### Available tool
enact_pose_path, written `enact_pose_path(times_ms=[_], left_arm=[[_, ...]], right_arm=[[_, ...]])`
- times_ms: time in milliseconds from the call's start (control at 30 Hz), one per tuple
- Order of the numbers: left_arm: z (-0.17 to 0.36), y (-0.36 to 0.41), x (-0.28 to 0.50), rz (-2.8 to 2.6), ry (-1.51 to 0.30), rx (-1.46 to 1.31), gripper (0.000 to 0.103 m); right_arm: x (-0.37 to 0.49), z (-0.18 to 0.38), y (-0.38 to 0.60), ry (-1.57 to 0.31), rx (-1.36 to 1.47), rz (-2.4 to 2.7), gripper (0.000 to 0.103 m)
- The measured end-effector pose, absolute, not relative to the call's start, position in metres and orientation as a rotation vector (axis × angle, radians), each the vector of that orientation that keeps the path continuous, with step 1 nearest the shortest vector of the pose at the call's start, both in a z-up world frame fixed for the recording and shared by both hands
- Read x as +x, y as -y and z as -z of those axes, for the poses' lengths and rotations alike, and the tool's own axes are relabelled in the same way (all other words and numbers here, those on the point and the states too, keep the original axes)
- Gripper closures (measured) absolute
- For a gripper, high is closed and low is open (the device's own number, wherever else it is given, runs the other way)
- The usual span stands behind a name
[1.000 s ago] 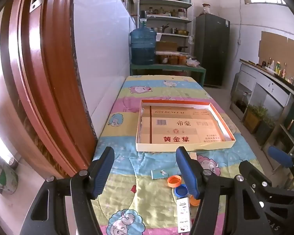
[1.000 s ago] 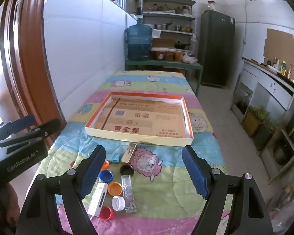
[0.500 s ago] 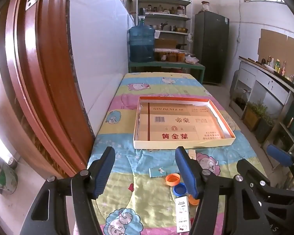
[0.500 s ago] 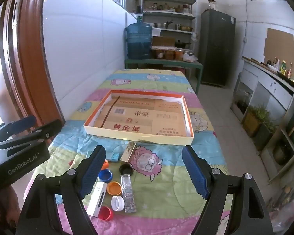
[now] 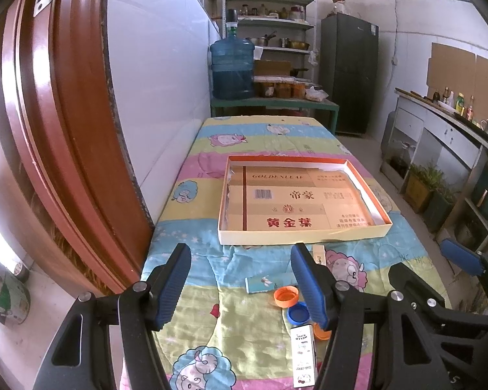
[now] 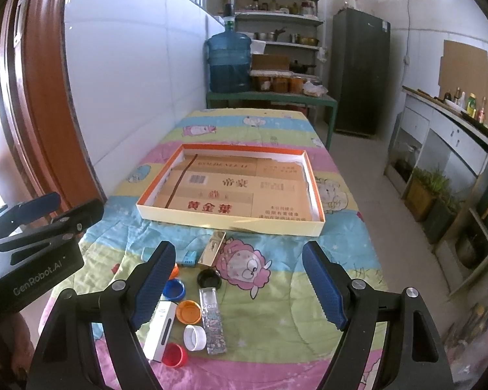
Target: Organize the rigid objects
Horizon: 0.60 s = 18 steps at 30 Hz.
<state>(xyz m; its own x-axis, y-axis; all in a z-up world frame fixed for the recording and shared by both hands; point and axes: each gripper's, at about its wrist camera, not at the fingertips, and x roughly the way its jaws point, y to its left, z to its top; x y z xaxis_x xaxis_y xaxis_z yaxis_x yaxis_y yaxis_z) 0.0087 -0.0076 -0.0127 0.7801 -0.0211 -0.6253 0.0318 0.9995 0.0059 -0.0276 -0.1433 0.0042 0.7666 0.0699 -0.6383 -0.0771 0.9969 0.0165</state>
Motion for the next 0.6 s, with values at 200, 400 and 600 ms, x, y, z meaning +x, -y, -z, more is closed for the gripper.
enact_pose_path(times_ms=[200, 400, 600], left_arm=[[0.0131, 0.0087, 0.0084, 0.028, -0.675, 0.017, 0.039], [0.0128, 0.0085, 0.0088, 0.029, -0.676, 0.015, 0.039], [0.0140, 0.0100, 0.0082, 0.029, -0.677, 0.016, 0.039]], right_arm=[[-0.0265, -0.0028, 0.1428, -0.696, -0.012, -0.080, 0.022], [-0.0266, -0.0024, 0.1427, -0.696, -0.013, -0.081, 0.022], [-0.0260, -0.0007, 0.1427, -0.699, -0.012, -0.083, 0.022]])
